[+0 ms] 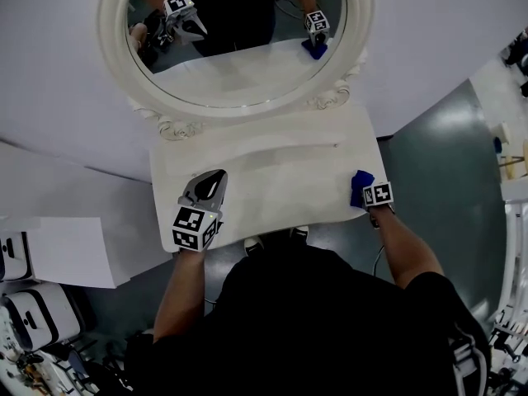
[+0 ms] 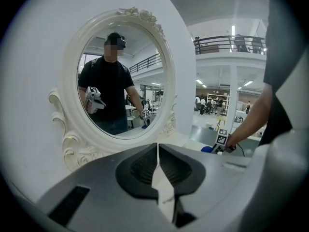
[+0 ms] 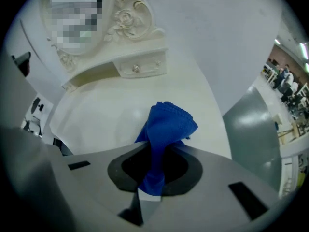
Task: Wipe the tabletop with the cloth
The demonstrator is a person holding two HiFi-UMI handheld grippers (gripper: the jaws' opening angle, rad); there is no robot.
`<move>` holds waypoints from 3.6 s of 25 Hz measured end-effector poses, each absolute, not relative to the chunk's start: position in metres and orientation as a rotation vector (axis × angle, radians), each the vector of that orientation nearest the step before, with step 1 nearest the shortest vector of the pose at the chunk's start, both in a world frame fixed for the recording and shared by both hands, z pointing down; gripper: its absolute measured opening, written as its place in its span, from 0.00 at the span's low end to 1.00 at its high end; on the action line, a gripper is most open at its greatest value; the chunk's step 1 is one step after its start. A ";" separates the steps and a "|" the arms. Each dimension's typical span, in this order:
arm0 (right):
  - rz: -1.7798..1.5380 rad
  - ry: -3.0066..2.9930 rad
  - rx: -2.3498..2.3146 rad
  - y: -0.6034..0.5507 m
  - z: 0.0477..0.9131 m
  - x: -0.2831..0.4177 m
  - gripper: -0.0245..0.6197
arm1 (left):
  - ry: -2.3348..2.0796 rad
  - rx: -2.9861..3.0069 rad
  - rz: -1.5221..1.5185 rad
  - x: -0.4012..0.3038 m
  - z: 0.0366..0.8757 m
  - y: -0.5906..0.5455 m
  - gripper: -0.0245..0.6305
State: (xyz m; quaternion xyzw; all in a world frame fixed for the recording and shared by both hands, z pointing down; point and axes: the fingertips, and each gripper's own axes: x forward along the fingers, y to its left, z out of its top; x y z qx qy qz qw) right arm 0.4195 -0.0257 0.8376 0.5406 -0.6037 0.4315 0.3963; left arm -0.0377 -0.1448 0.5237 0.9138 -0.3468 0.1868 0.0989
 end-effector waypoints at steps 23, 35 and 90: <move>0.730 -2.299 0.771 -0.263 0.691 -0.069 0.10 | -1.347 2.557 0.453 -0.172 0.502 -0.133 0.07; 0.772 -2.254 0.642 -0.280 0.708 -0.180 0.10 | -1.427 2.481 0.439 -0.227 0.511 -0.139 0.06; 0.886 -1.970 1.143 -0.284 0.751 0.235 0.10 | -1.049 2.678 0.547 -0.012 0.523 -0.168 0.07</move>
